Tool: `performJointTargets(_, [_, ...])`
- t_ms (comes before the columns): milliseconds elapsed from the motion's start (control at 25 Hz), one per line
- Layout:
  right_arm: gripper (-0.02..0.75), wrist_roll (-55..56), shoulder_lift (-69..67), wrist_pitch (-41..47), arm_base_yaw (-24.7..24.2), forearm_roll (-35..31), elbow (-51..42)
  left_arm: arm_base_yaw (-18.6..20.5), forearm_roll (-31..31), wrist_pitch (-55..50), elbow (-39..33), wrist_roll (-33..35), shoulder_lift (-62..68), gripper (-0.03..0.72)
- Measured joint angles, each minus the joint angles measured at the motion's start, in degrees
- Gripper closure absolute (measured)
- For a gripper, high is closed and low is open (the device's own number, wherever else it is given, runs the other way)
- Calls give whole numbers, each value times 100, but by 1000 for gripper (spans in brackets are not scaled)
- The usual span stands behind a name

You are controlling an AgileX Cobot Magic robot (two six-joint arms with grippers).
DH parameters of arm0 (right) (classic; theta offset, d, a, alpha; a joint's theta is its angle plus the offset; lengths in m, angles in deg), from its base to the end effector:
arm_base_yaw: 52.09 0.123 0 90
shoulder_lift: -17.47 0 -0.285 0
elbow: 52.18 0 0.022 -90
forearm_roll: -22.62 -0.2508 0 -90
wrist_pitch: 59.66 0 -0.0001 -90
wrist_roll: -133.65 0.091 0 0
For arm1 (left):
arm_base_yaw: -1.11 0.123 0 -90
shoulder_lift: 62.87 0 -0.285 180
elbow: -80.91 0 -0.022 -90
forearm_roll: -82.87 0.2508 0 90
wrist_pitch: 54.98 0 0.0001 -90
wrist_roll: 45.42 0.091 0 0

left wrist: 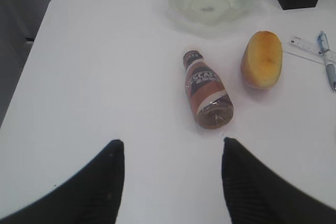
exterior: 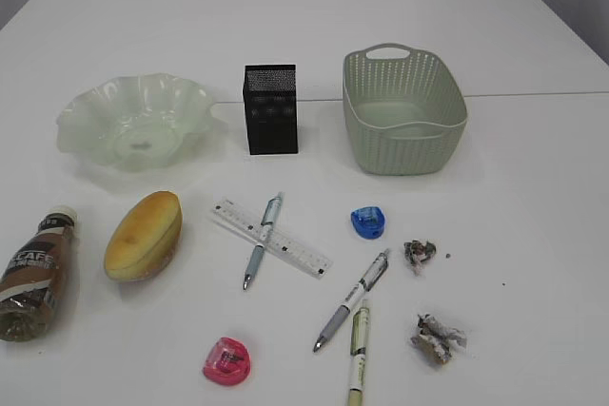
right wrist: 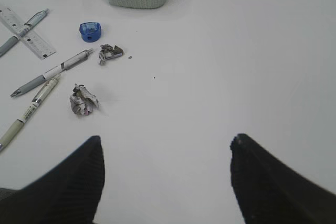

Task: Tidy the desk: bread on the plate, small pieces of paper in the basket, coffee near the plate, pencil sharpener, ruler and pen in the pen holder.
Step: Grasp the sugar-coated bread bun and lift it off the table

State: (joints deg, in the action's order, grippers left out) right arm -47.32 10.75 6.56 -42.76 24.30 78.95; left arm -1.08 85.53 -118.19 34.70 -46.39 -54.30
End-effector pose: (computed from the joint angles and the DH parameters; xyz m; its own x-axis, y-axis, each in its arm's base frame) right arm -0.0108 -0.0042 0.2682 -0.5158 -0.1139 -0.8491 -0.1545 0.9872 -0.0386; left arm -0.0092 0.0041 0.2854 -0.4686 0.0219 -0.8831 0.0035 0.9997 0.0230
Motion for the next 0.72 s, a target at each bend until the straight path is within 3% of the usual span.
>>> performJointTargets(400, [186,-189,-236,36,0,21,456,0,-60,-219,1274,0,1433,254])
performJointTargets(720, [186,198,-3235,307,0,-224,1048,0,-844,-732,2583,0,3752,254])
